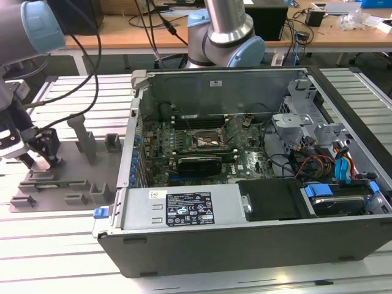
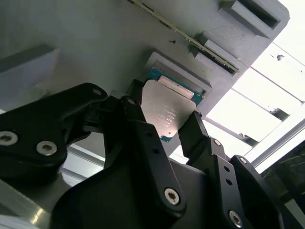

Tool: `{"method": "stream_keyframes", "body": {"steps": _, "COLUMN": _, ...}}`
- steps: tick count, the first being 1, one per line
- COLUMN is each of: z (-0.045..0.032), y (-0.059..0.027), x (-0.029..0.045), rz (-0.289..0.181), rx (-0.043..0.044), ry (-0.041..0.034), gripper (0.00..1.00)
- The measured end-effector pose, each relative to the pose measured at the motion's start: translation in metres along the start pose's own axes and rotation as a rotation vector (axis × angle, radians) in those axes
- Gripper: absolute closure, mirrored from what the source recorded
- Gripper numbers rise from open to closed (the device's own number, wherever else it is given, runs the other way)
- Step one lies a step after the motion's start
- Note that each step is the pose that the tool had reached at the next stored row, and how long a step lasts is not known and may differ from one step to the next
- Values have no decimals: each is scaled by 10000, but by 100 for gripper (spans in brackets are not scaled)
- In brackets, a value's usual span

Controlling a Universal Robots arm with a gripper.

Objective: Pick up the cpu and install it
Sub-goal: 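Pick up the cpu and move it towards the insertion slot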

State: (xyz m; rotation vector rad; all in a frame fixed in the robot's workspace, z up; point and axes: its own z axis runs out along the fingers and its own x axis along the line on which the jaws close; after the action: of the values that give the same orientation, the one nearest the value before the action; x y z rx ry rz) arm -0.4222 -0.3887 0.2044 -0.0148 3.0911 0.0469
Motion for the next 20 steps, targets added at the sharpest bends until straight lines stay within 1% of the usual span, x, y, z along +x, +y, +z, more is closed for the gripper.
{"method": "stream_keyframes", "body": {"steps": 3, "z": -90, "y": 8, "x": -13, "rz": -1, "rx": -1, "ry": 0, "gripper": 45}}
{"method": "stream_keyframes", "body": {"steps": 14, "z": -268, "y": 30, "x": -25, "rz": 1, "rx": 0, "ry": 0, "gripper": 45}}
{"method": "stream_keyframes", "body": {"steps": 16, "z": -333, "y": 43, "x": -29, "rz": 0, "rx": 0, "ry": 0, "gripper": 45}}
{"method": "stream_keyframes", "body": {"steps": 20, "z": -403, "y": 62, "x": -35, "rz": 0, "rx": 0, "ry": 0, "gripper": 45}}
